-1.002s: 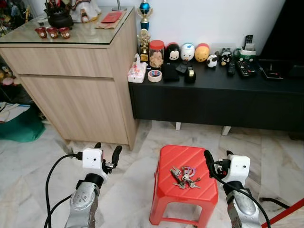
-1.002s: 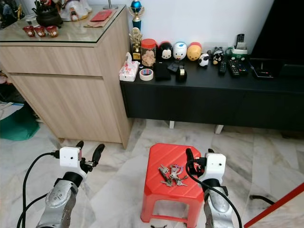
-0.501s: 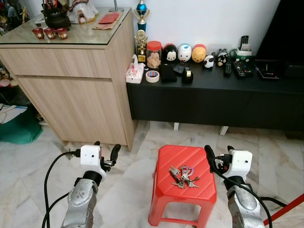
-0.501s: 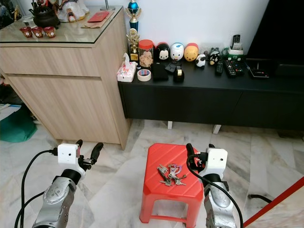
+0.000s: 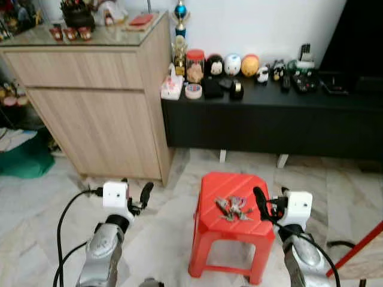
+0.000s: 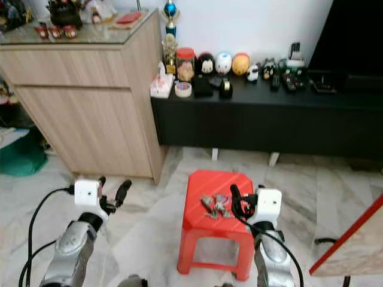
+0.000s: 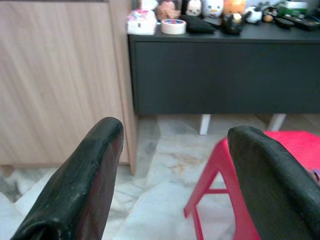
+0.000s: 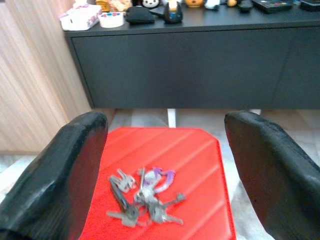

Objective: Hang keys on a hook

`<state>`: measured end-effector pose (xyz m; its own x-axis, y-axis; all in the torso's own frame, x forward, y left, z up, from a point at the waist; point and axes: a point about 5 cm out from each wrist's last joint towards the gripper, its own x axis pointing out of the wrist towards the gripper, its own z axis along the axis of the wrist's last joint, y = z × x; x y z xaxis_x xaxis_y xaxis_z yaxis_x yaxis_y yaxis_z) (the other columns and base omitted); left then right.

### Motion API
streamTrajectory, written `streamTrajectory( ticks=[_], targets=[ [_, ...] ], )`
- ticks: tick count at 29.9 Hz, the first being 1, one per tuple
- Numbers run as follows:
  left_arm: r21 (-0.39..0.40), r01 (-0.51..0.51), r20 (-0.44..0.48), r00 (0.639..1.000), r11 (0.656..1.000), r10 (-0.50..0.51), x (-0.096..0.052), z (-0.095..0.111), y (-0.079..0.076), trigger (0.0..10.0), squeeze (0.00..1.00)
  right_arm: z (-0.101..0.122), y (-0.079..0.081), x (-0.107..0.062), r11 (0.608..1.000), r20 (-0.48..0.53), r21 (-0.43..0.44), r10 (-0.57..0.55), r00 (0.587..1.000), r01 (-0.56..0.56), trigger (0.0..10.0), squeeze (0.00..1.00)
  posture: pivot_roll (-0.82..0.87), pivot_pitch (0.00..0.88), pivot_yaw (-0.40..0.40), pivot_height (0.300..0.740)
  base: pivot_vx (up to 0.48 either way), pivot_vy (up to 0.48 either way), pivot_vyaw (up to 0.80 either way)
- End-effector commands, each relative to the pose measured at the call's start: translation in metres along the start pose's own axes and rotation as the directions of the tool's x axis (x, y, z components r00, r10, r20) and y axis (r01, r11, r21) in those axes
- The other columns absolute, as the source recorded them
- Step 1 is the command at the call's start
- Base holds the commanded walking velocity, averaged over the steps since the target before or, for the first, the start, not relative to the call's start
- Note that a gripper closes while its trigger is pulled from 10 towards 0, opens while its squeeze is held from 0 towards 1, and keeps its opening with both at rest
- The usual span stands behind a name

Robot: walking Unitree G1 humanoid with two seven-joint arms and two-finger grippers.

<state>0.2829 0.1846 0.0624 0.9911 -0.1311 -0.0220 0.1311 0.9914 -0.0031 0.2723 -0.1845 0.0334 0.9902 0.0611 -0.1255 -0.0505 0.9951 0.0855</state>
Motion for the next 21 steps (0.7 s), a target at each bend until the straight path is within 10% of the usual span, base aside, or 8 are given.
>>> streamTrajectory(
  ticks=[1,21],
  targets=[
    [0.014,0.018,-0.011,1.0,1.0,-0.018,0.0015,0.0006,-0.0028,10.0,0.0,0.0036,-0.0009,0.0012,1.0,0.009,0.002,-0.001,1.0,0.001,10.0,0.0,-0.02,0.031,0.018,0.646,0.0,0.0,0.0],
    [-0.014,0.056,-0.04,0.998,0.998,-0.056,0.0031,-0.0027,-0.0124,10.0,0.0,0.0013,-0.0014,0.0016,1.0,-0.01,-0.02,0.021,1.0,-0.021,10.0,0.0,-0.02,0.053,0.013,0.646,0.028,0.0,0.0]
  ],
)
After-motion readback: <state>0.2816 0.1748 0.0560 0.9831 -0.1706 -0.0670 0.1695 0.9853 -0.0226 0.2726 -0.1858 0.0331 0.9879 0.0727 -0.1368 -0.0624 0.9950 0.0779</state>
